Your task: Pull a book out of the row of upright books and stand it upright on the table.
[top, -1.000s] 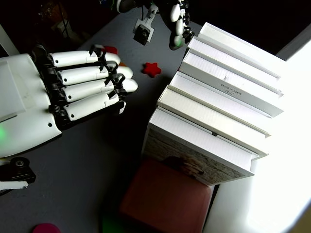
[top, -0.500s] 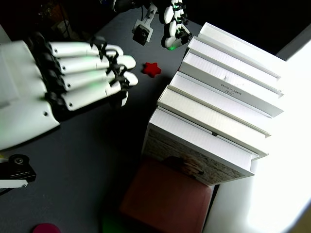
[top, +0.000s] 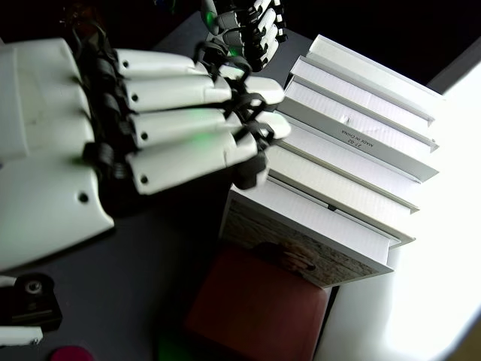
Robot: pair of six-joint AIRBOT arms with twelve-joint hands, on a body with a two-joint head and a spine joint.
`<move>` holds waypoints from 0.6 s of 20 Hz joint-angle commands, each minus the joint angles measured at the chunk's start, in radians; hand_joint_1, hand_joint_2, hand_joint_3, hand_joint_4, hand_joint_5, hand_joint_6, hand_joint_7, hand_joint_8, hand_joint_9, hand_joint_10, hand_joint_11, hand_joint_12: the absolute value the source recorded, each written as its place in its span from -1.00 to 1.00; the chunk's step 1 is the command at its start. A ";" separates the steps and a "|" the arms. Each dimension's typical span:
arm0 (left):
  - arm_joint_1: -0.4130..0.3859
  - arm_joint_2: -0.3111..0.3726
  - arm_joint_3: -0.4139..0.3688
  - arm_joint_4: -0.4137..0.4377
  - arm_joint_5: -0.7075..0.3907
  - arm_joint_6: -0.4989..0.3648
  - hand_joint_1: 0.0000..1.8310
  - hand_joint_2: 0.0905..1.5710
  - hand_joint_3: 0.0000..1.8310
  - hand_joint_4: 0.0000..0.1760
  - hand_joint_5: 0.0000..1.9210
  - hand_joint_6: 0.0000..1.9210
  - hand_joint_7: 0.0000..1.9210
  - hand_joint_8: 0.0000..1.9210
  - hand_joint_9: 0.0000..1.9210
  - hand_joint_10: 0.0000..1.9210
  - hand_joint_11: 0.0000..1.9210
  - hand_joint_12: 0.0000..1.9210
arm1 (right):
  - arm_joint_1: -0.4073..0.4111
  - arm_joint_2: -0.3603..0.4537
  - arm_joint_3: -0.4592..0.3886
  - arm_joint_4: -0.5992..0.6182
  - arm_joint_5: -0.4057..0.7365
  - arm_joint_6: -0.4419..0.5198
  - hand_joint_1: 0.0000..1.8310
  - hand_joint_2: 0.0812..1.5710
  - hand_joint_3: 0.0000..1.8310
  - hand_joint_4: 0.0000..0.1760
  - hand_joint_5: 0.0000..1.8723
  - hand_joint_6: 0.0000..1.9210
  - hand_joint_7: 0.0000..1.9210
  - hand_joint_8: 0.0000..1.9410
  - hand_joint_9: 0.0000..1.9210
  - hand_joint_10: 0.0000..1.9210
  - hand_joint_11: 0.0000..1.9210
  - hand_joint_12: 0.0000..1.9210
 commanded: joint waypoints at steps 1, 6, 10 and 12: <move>-0.008 0.007 -0.004 -0.063 -0.108 -0.009 0.09 0.42 -0.55 -1.00 -0.36 0.70 -0.61 0.99 -0.50 1.00 -0.28 1.00 | 0.018 -0.006 0.010 0.049 0.047 0.005 -0.20 0.41 -0.99 0.69 -0.66 -1.00 -0.91 -1.00 -0.94 -0.99 -1.00 -0.17; -0.012 0.005 -0.007 -0.061 -0.111 -0.009 0.08 0.53 -0.86 -1.00 -0.30 0.57 -0.58 1.00 -0.48 1.00 -0.40 1.00 | 0.046 -0.031 0.047 0.016 -0.014 0.005 -0.45 0.41 -1.00 1.00 -0.70 -1.00 -1.00 -1.00 -1.00 -1.00 -1.00 -0.90; -0.020 0.003 -0.007 -0.055 -0.111 -0.009 0.09 0.58 -0.93 -1.00 -0.32 0.60 -0.59 1.00 -0.53 1.00 -0.48 1.00 | 0.089 -0.061 0.059 -0.055 -0.058 0.005 -0.30 0.51 -0.98 0.66 -0.69 -0.98 -1.00 -1.00 -1.00 -1.00 -1.00 -1.00; -0.023 0.002 -0.008 -0.055 -0.115 -0.009 0.06 0.57 -0.92 -1.00 -0.30 0.58 -0.59 1.00 -0.55 1.00 -0.55 1.00 | 0.091 -0.071 0.062 -0.055 -0.058 0.005 -0.35 0.47 -1.00 0.95 -0.68 -0.98 -1.00 -1.00 -1.00 -1.00 -1.00 -1.00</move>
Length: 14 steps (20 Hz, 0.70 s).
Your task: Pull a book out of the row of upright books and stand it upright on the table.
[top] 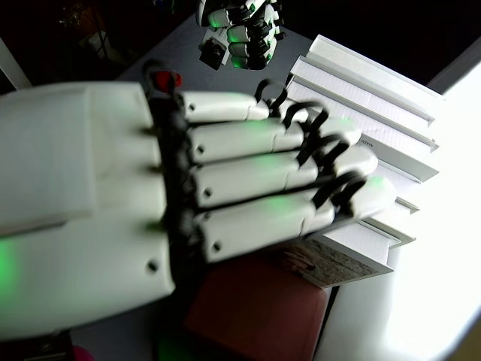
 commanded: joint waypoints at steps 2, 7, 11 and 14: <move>-0.014 0.002 -0.004 -0.057 -0.107 -0.009 0.11 0.55 -0.92 -1.00 -0.29 0.56 -0.51 1.00 -0.46 1.00 -0.41 1.00 | 0.019 -0.006 0.003 0.046 0.062 0.006 -0.37 0.46 -1.00 0.66 -0.65 -0.98 -1.00 -1.00 -1.00 -1.00 -1.00 -1.00; -0.021 0.002 -0.007 -0.054 -0.113 -0.009 0.09 0.53 -0.89 -1.00 -0.29 0.57 -0.60 1.00 -0.52 1.00 -0.40 1.00 | 0.009 -0.033 0.021 0.025 0.053 0.005 -0.34 0.44 -1.00 0.86 -0.65 -0.99 -1.00 -1.00 -1.00 -1.00 -1.00 -1.00; -0.033 0.001 -0.008 -0.047 -0.115 -0.009 0.09 0.50 -0.86 -1.00 -0.27 0.55 -0.52 1.00 -0.48 1.00 -0.38 1.00 | 0.006 -0.071 0.057 0.013 0.031 0.006 -0.34 0.42 -1.00 0.78 -0.63 -0.99 -1.00 -1.00 -1.00 -1.00 -1.00 -1.00; -0.042 0.003 -0.010 -0.042 -0.116 -0.009 0.05 0.34 -0.52 -1.00 -0.30 0.66 -0.57 1.00 -0.52 1.00 -0.37 1.00 | 0.000 -0.101 0.082 0.009 0.026 0.006 -0.32 0.45 -1.00 0.65 -0.61 -0.99 -1.00 -1.00 -1.00 -1.00 -1.00 -1.00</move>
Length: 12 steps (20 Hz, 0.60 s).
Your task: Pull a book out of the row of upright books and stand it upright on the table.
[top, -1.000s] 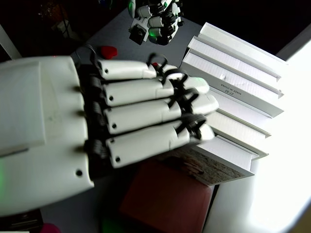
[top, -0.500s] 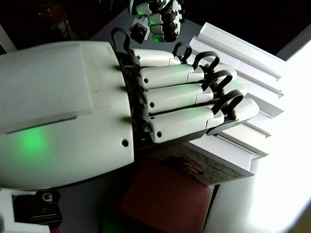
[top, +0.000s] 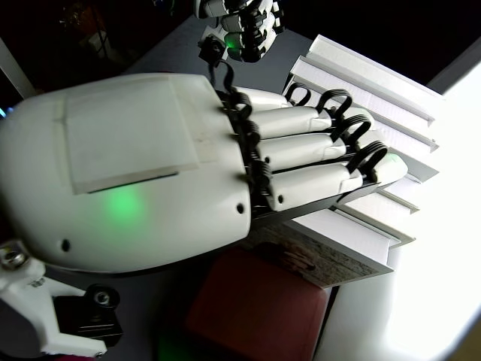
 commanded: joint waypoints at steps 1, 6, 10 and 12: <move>-0.016 0.004 -0.005 -0.057 -0.103 -0.009 0.05 0.23 -0.29 -1.00 -0.30 0.74 -0.60 1.00 -0.53 1.00 -0.32 1.00 | 0.010 -0.005 0.008 0.039 0.054 0.006 -0.33 0.45 -1.00 0.72 -0.63 -1.00 -1.00 -1.00 -1.00 -1.00 -1.00 -1.00; -0.021 0.002 -0.005 -0.055 -0.110 -0.009 0.17 0.16 -0.52 -1.00 -0.35 0.95 -0.67 1.00 -0.64 1.00 -0.39 1.00 | 0.001 -0.051 0.060 0.038 0.026 0.006 -0.25 0.46 -1.00 1.00 -0.63 -0.99 -1.00 -1.00 -1.00 -1.00 -0.98 -0.99; -0.026 0.002 -0.006 -0.053 -0.113 -0.009 0.12 0.13 -0.10 -1.00 -0.30 0.81 -0.63 1.00 -0.59 1.00 -0.41 1.00 | -0.008 -0.078 0.084 0.037 0.008 0.006 -0.19 0.48 -0.99 0.33 -0.64 -1.00 -1.00 -1.00 -1.00 -1.00 -1.00 -1.00; -0.028 0.002 -0.007 -0.053 -0.115 -0.009 0.07 0.29 -0.46 -1.00 -0.29 0.65 -0.64 1.00 -0.60 1.00 -0.43 1.00 | -0.014 -0.086 0.087 0.026 -0.002 0.006 -0.15 0.46 -1.00 0.07 -0.61 -0.99 -1.00 -1.00 -1.00 -1.00 -1.00 -1.00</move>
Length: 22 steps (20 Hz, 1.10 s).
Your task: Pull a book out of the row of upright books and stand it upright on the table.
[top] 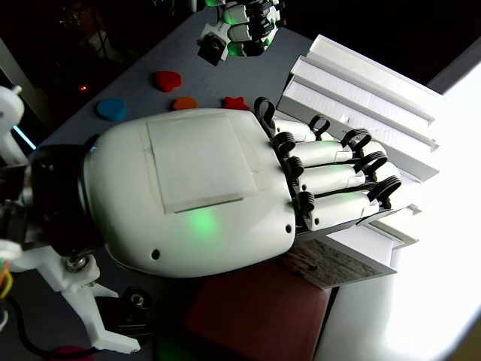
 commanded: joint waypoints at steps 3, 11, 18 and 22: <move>-0.014 0.003 -0.005 -0.064 -0.107 -0.009 0.13 0.22 -0.67 -1.00 -0.37 0.93 -0.63 1.00 -0.59 1.00 -0.45 1.00 | 0.000 -0.022 0.005 0.004 0.030 -0.005 -0.03 0.45 -1.00 0.24 -0.60 -0.99 -1.00 -1.00 -1.00 -1.00 -1.00 -1.00; -0.007 -0.002 -0.006 -0.070 -0.112 -0.009 0.07 0.14 -0.11 -1.00 -0.30 0.81 -0.64 1.00 -0.64 1.00 -0.54 1.00 | -0.010 -0.041 -0.004 -0.036 0.022 0.003 -0.14 0.46 -1.00 0.40 -0.64 -1.00 -1.00 -1.00 -1.00 -1.00 -0.99 -1.00; 0.002 0.004 -0.013 -0.077 -0.110 -0.009 0.10 0.27 -0.37 -1.00 -0.32 0.72 -0.66 1.00 -0.67 1.00 -0.59 1.00 | -0.044 -0.056 -0.012 -0.065 0.017 0.034 -0.19 0.46 -1.00 0.26 -0.59 -0.99 -1.00 -1.00 -1.00 -1.00 -1.00 -1.00; 0.021 0.004 -0.016 -0.090 -0.110 -0.009 0.12 0.26 -0.34 -1.00 -0.32 0.72 -0.64 1.00 -0.65 1.00 -0.58 1.00 | -0.044 -0.026 -0.063 -0.160 0.018 0.105 -0.14 0.44 -1.00 0.31 -0.64 -1.00 -1.00 -1.00 -1.00 -1.00 -1.00 -1.00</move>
